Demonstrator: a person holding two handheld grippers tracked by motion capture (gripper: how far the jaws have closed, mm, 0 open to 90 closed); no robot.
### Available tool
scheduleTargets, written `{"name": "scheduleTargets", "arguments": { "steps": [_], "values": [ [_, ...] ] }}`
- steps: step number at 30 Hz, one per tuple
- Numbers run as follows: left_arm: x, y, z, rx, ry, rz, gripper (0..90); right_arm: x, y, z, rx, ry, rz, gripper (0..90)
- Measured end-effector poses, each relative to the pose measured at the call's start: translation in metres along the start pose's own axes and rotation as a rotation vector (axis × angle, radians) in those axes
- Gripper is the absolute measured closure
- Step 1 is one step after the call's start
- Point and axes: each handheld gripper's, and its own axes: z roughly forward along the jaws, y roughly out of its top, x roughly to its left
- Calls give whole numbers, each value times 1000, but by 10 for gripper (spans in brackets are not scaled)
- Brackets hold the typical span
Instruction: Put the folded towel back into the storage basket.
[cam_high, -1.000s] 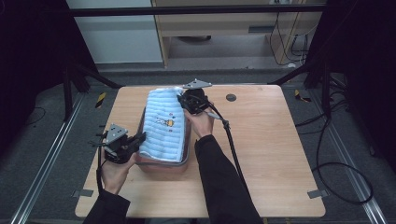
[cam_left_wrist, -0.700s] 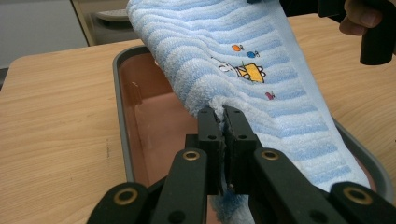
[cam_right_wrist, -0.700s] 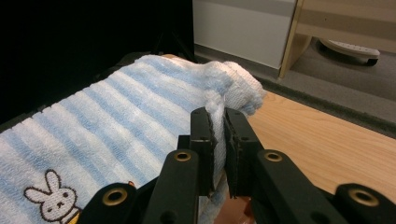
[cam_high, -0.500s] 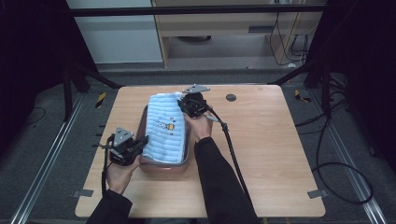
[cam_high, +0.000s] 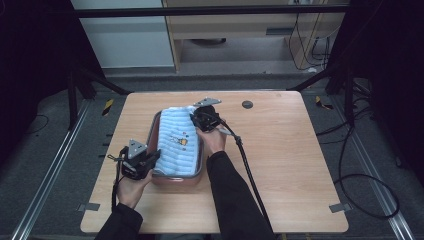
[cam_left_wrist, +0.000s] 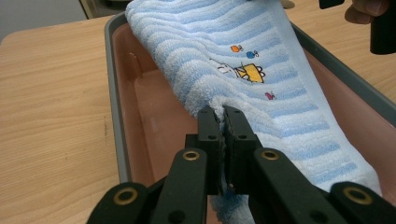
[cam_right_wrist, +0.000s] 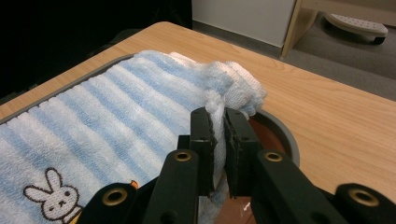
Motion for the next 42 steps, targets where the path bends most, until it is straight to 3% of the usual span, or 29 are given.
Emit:
{"name": "scheduleTargets", "arguments": {
  "steps": [14, 28, 32, 34, 37, 42],
  "values": [
    [-1, -9, 7, 37, 23, 19, 861, 1, -13, 9, 46, -5, 1, 830],
    [3, -14, 15, 78, 40, -1, 811, 1, -21, 16, 93, -12, 1, 797],
    [5, -13, 13, 67, 46, -8, 793, 1, -21, 16, 100, -24, -5, 752],
    [5, -13, 12, 58, 48, -10, 784, 1, -20, 15, 92, -44, -8, 672],
    [5, -12, 10, 51, 50, -13, 776, 0, -18, 13, 78, -48, -1, 630],
    [5, -9, 4, 20, 46, -18, 742, -3, -13, -1, 19, -73, 0, 512]
  ]
}}
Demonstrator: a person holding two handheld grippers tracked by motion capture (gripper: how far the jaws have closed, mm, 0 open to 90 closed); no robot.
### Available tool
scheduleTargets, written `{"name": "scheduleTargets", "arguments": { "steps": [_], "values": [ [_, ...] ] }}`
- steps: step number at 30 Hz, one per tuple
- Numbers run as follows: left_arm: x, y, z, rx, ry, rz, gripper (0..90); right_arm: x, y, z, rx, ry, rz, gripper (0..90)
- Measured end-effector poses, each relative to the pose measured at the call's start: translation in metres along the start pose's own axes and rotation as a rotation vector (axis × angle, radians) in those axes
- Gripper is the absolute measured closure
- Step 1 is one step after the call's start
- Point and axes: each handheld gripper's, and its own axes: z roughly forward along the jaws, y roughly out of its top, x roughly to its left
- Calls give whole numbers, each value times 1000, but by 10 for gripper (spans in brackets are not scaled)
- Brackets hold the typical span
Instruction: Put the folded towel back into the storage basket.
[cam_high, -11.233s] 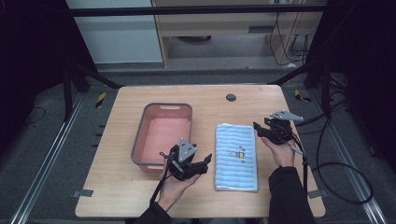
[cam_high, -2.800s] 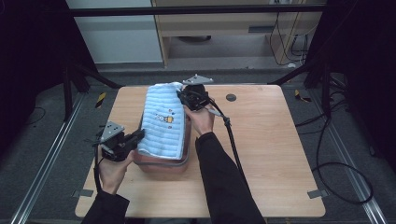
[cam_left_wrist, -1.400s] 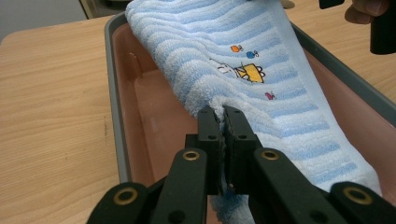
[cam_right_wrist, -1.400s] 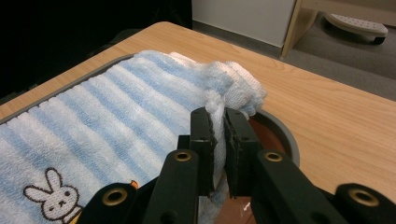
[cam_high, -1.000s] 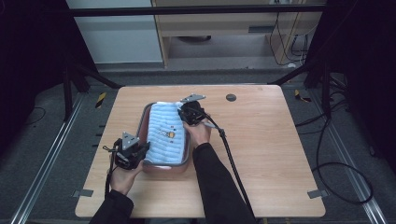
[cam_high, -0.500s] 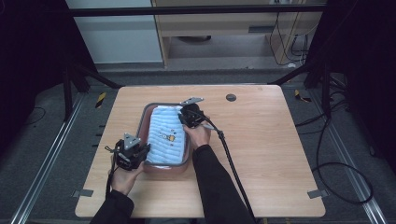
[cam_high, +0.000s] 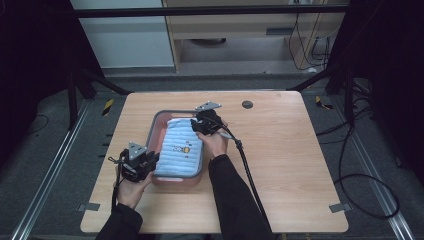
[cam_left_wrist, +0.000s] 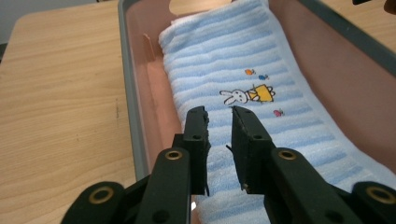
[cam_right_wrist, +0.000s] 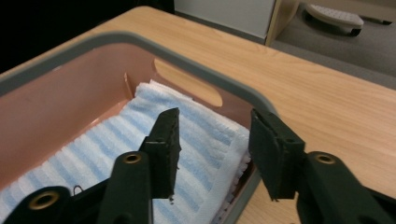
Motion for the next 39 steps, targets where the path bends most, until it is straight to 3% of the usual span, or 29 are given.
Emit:
{"name": "scheduleTargets", "arguments": {
  "steps": [4, 9, 15, 23, 27, 29, 39],
  "values": [
    [2, 3, -8, -36, -1, -7, 707, -4, 2, -10, -30, 1, 0, 441],
    [5, 5, -16, -70, -8, -6, 576, -13, 5, -37, -69, 6, 4, 327],
    [8, 6, -19, -76, -21, -7, 461, -27, 2, -68, -117, 6, 20, 287],
    [10, 2, -20, -73, -37, 15, 366, -47, -12, -97, -121, -6, 43, 255],
    [12, 2, -22, -83, -38, 21, 318, -58, -26, -113, -99, -3, 56, 234],
    [12, 2, -23, -86, -36, 25, 292, -66, -38, -123, -88, -24, 55, 230],
    [23, -5, -28, -94, -26, 27, 239, -87, -68, -147, -66, -54, 79, 211]
  ]
}}
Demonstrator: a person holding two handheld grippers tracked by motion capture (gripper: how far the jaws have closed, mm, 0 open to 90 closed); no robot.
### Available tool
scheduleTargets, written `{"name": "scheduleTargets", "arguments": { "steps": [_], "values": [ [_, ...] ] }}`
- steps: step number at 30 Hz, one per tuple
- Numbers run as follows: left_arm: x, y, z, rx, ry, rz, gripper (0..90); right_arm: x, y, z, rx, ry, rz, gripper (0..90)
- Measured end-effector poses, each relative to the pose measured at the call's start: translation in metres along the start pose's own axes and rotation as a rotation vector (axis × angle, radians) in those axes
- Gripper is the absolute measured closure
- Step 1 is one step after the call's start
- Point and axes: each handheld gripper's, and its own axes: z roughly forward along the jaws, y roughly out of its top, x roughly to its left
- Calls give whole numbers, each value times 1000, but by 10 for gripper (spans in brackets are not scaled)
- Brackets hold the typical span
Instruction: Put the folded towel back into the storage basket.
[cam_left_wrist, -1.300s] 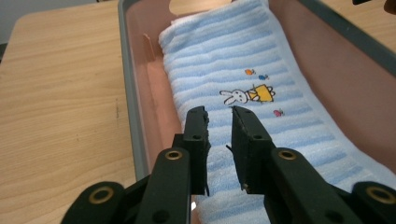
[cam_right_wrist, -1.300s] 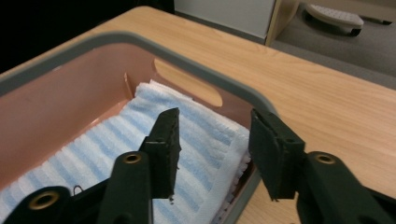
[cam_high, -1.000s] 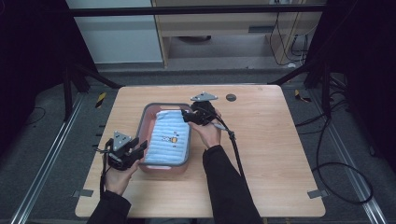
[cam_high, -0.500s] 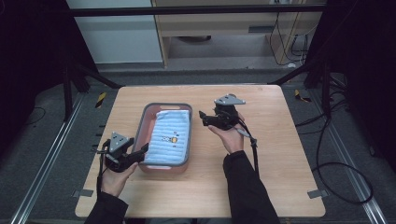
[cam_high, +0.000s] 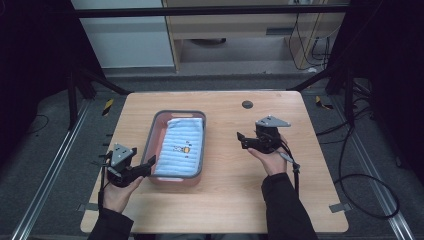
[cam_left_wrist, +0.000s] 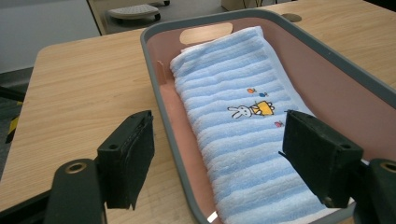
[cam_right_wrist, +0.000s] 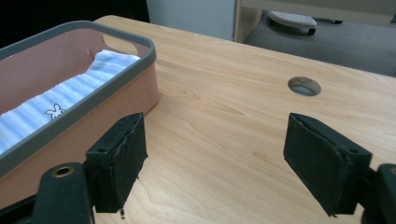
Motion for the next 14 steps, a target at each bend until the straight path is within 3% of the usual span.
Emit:
{"name": "scheduleTargets", "arguments": {
  "steps": [14],
  "values": [
    [16, -14, -6, 18, 33, -7, 224, -26, -38, -31, 16, -26, 10, 190]
  ]
}}
